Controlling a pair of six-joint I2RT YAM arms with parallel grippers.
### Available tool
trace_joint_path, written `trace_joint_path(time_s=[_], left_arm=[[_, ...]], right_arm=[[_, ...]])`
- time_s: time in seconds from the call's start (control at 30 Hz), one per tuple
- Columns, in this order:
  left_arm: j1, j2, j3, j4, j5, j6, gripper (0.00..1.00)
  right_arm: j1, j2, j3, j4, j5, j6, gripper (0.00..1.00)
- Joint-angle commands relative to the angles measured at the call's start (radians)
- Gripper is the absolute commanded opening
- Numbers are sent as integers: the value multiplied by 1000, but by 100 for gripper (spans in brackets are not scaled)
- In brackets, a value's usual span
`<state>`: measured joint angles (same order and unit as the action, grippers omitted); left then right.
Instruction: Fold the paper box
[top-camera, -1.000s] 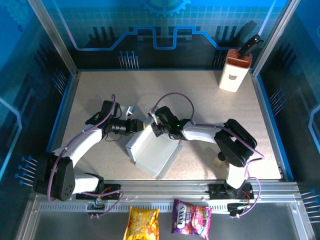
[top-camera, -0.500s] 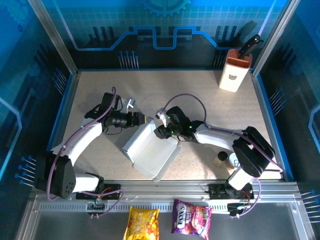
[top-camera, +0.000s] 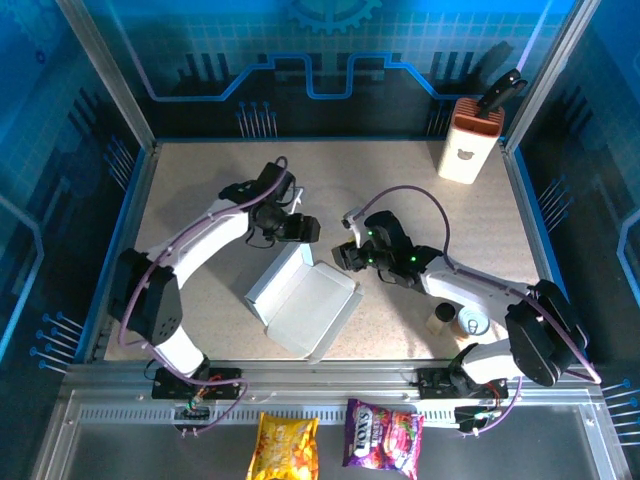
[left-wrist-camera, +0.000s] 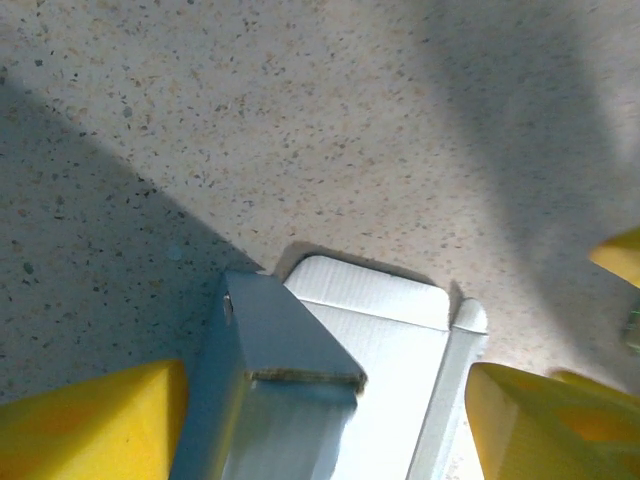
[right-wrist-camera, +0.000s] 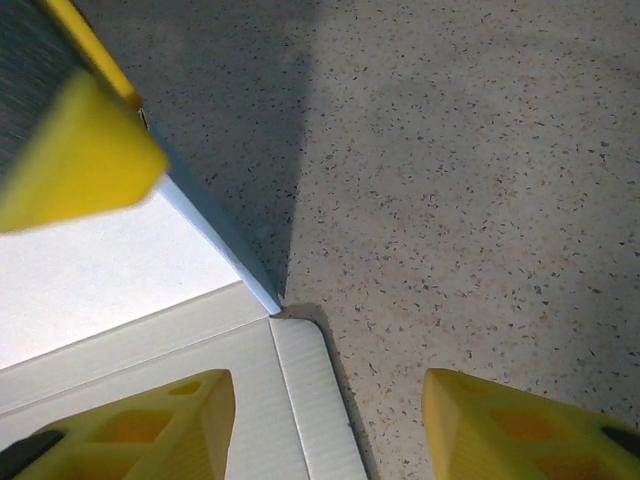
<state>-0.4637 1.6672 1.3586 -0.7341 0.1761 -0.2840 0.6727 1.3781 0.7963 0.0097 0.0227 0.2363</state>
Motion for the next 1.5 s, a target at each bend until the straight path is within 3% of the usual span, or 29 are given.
trace_joint_path(time_s=[0.0,0.37,0.8,1.27,1.47], left_arm=[[-34,67,78,-137,-129,20,74],[-73,187,145,-156,-149,29,61],[-82,216,145,-145,-176,46,42],[-77,133,67,-78,-186,48,26],[-20,9,-21,-2,-104,9,24]], right_arm=[[-9,-25,-21,-7,17,22,54],[-8,-33,-55,-6,31,41,53],[-5,-59,-71,-22,58,50,53],[-6,-140,-56,-167,144,167,52],[-25,-193,-25,-340,115,277,56]])
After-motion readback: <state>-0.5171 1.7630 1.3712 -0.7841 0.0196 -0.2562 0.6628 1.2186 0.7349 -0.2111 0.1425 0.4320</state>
